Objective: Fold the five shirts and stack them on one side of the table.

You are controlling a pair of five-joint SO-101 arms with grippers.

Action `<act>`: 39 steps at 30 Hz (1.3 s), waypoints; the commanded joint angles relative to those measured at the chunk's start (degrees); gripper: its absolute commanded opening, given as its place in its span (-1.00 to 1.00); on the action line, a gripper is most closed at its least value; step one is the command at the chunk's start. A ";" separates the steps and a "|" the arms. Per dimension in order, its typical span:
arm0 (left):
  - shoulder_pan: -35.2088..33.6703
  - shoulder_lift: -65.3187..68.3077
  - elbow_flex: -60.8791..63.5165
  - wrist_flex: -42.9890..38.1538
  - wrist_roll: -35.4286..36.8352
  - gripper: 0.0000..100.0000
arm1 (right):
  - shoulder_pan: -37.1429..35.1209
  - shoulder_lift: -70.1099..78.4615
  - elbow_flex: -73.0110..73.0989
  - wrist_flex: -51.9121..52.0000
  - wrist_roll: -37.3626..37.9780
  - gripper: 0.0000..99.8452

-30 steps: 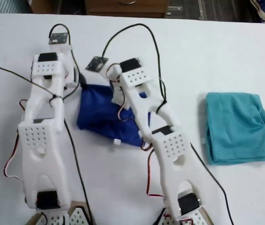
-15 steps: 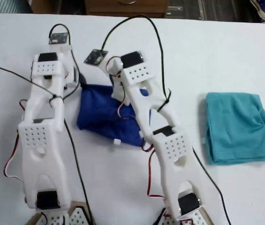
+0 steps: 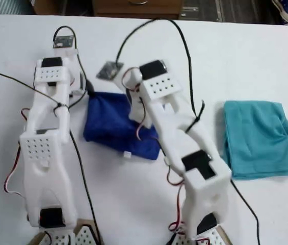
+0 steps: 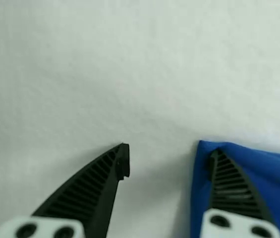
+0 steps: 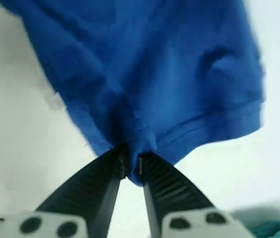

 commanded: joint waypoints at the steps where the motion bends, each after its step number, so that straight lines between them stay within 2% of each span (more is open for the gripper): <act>1: -1.85 0.09 -1.19 -1.67 -0.35 -0.47 | 0.04 -8.84 8.79 -1.80 0.00 -0.96; 8: -1.85 0.18 -1.19 -1.67 -0.35 -0.47 | 0.22 -16.75 23.47 -6.99 -0.26 -0.94; 15: -1.85 0.18 -1.19 -1.67 -0.35 -0.47 | 0.57 -23.60 26.81 -11.56 0.00 -0.58; 20: -1.85 0.18 -1.19 -1.67 -0.35 -0.47 | 2.07 -28.79 26.90 -14.64 -0.53 -0.57; 25: -1.85 0.18 -1.19 -1.67 -0.35 -0.47 | 4.44 -24.40 27.16 -23.16 -5.27 -0.57; 31: -1.85 0.18 -1.19 -1.67 -0.35 -0.47 | 0.66 -13.76 26.81 -23.69 -5.45 -0.57; 35: -1.85 0.18 -1.19 -1.67 -0.35 -0.47 | -0.66 -12.62 27.25 -24.31 -5.45 -0.57; 39: -1.85 0.18 -1.19 -1.67 -0.35 -0.47 | -1.89 -12.97 27.43 -20.62 -5.27 -0.57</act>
